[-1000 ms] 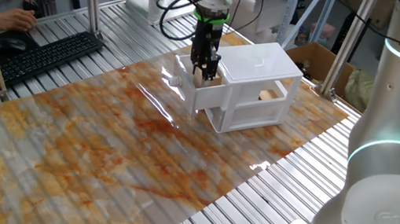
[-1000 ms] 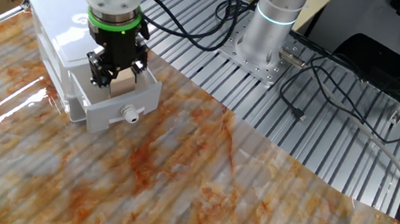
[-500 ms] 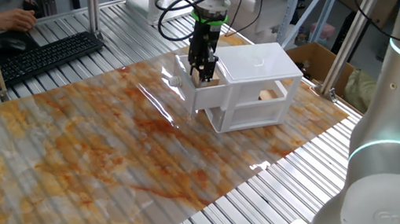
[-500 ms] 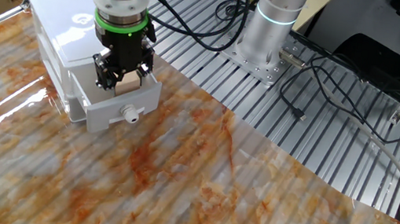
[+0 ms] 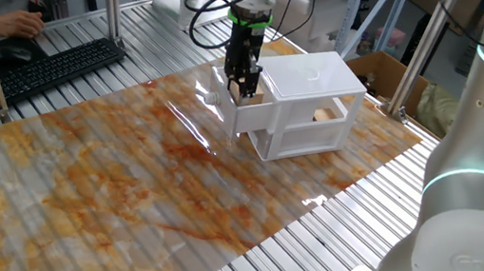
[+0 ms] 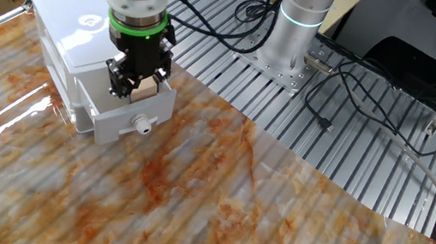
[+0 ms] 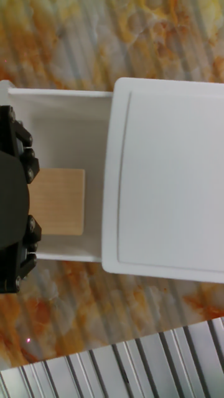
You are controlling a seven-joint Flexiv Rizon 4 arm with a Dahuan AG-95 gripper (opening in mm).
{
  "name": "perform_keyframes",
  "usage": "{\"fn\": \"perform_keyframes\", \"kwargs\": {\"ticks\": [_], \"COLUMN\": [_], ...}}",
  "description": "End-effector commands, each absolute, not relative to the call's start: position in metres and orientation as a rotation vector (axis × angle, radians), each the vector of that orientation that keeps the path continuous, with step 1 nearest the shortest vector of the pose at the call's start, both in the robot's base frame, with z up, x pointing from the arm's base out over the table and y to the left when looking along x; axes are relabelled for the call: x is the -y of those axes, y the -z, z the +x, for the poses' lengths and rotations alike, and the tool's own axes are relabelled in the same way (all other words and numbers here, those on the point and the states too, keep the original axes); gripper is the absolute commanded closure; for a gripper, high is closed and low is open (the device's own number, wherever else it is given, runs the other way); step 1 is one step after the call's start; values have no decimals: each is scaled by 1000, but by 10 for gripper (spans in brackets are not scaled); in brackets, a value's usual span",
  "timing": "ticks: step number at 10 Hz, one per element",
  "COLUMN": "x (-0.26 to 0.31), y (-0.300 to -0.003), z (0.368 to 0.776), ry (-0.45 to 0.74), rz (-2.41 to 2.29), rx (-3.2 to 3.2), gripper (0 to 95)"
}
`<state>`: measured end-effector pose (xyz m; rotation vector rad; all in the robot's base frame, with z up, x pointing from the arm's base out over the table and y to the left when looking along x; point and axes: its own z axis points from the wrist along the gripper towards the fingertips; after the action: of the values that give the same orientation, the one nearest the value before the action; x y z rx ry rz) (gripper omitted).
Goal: Take something out of a drawer
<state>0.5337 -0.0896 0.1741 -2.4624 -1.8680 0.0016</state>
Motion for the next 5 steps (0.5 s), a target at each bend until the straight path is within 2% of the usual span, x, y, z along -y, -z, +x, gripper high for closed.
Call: {"fn": "perform_keyframes", "kwargs": {"ticks": [1, 5], "x": [89, 75], "y": [-186, -216], "z": [530, 516], "ry": [5, -30], "rz": [-2351, -2127], "rx": [1996, 2241], "gripper": [950, 950]}}
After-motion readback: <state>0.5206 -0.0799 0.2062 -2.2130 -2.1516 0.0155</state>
